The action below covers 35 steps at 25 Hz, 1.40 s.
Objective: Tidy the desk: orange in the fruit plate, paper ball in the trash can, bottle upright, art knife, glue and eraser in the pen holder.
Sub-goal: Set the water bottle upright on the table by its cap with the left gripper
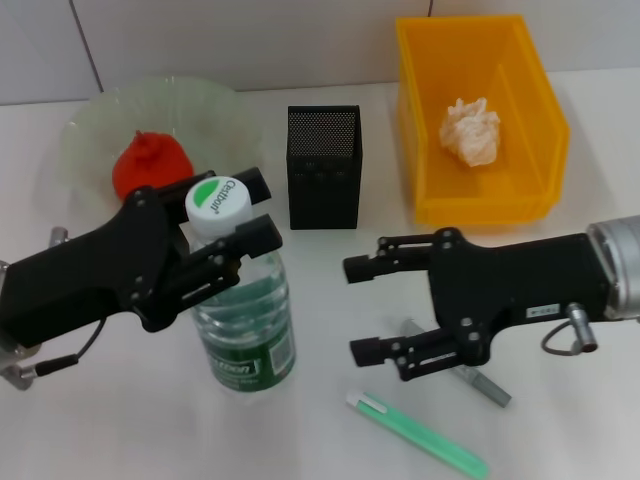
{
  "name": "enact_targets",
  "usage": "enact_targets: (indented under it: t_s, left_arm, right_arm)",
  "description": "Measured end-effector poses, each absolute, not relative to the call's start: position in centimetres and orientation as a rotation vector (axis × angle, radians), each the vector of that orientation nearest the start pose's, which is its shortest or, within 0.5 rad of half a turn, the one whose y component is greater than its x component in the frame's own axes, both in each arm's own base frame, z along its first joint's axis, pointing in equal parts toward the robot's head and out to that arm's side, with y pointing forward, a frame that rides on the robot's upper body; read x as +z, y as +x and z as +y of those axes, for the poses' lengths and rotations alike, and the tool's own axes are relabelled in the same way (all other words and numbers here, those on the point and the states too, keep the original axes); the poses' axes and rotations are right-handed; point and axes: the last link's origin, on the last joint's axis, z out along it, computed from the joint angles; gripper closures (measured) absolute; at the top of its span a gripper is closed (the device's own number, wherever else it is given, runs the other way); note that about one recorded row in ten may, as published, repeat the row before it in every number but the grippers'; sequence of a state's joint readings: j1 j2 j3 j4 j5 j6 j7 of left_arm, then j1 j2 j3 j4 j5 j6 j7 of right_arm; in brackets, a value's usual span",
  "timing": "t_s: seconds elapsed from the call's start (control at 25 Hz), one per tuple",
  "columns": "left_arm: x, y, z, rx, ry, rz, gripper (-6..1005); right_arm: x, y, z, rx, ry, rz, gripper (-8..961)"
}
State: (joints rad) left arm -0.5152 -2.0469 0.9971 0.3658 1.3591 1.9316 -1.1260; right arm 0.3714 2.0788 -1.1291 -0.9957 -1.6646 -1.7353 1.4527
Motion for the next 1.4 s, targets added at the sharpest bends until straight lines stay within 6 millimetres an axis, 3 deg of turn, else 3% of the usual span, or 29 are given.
enact_targets:
  t_s: [0.24, 0.6, 0.88, 1.4]
  left_arm:
    - [1.7, -22.1, 28.5, -1.56, -2.573, -0.308, 517]
    - [3.8, -25.6, 28.9, -1.362, -2.388, -0.291, 513]
    - [2.3, -27.4, 29.3, -1.187, -2.255, -0.271, 510]
    - [1.4, -28.0, 30.4, -1.079, -2.192, -0.258, 505]
  right_arm:
    - [1.7, 22.0, 28.2, 0.892, -2.897, 0.292, 156]
    - [2.4, 24.7, 27.2, 0.928, -2.791, 0.384, 155]
    - [2.5, 26.2, 26.6, 0.952, -2.72, 0.388, 155]
    - [2.3, 26.9, 26.3, 0.983, -2.679, 0.415, 156]
